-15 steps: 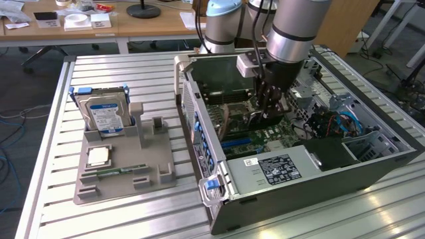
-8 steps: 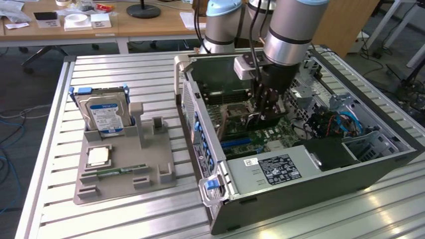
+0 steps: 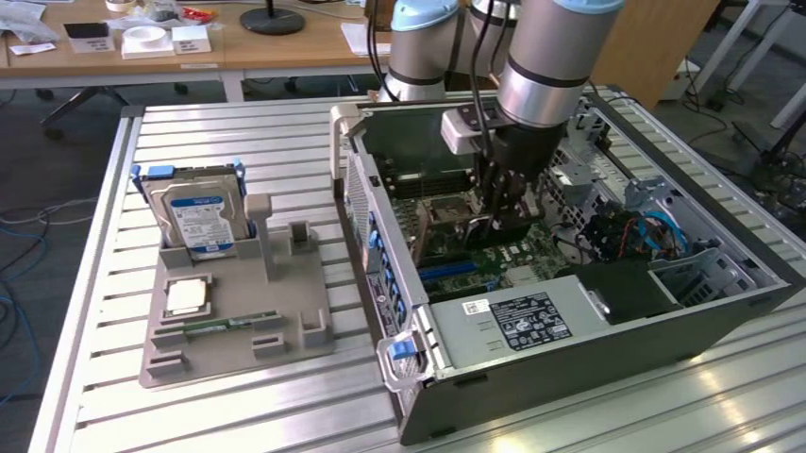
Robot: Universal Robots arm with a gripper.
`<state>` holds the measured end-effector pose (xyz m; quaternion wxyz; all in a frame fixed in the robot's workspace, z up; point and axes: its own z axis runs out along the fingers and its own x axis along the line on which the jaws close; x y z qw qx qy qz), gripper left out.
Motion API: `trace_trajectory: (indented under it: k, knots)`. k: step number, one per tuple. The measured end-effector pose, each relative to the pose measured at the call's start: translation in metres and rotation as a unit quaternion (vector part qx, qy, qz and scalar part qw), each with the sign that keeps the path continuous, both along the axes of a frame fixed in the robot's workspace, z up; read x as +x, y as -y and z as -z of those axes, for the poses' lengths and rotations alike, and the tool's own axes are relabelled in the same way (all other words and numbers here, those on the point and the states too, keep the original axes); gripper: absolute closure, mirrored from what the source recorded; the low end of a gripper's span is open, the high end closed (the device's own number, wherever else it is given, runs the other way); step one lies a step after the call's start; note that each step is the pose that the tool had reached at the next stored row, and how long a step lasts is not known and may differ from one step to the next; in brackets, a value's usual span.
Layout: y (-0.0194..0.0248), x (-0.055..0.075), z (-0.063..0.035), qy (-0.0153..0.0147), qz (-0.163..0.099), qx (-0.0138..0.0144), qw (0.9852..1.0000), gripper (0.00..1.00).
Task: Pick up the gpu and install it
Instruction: 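Insert the gpu into the slot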
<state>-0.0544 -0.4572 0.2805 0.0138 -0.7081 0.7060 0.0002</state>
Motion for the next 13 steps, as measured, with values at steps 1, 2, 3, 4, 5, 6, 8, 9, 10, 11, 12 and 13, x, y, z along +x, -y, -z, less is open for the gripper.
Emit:
trace_trajectory:
  k: [1, 2, 3, 4, 5, 6, 8, 9, 10, 11, 12, 13]
  knots:
    - [0.0004, -0.0001, 0.0000, 0.0000, 0.000, 0.0000, 1.0000, 0.73]
    - [0.0008, -0.0001, 0.0001, 0.0000, 0.000, 0.0000, 1.0000, 0.73]
    - [0.0011, -0.0001, 0.0002, 0.0000, 0.000, 0.0000, 1.0000, 0.73]
    - [0.0015, -0.0001, 0.0002, 0.0000, 0.000, 0.0000, 1.0000, 0.73]
    - [0.0020, -0.0002, 0.0002, 0.0000, 0.000, 0.0000, 1.0000, 0.73]
    - [0.0021, -0.0003, 0.0003, 0.0000, 0.000, -0.0001, 1.0000, 0.73]
    - [0.0022, -0.0013, 0.0009, 0.0000, 0.000, -0.0001, 1.0000, 0.73]
    - [0.0022, -0.0020, 0.0012, 0.0000, 0.000, -0.0001, 1.0000, 0.73]
    - [0.0022, -0.0027, 0.0014, 0.0000, 0.000, -0.0001, 1.0000, 0.73]
    - [0.0022, -0.0034, 0.0016, -0.0001, 0.000, -0.0001, 1.0000, 0.73]
    - [0.0022, -0.0042, 0.0018, 0.0000, 0.000, -0.0001, 1.0000, 0.73]
    - [0.0022, -0.0051, 0.0019, 0.0000, 0.000, -0.0001, 1.0000, 0.73]
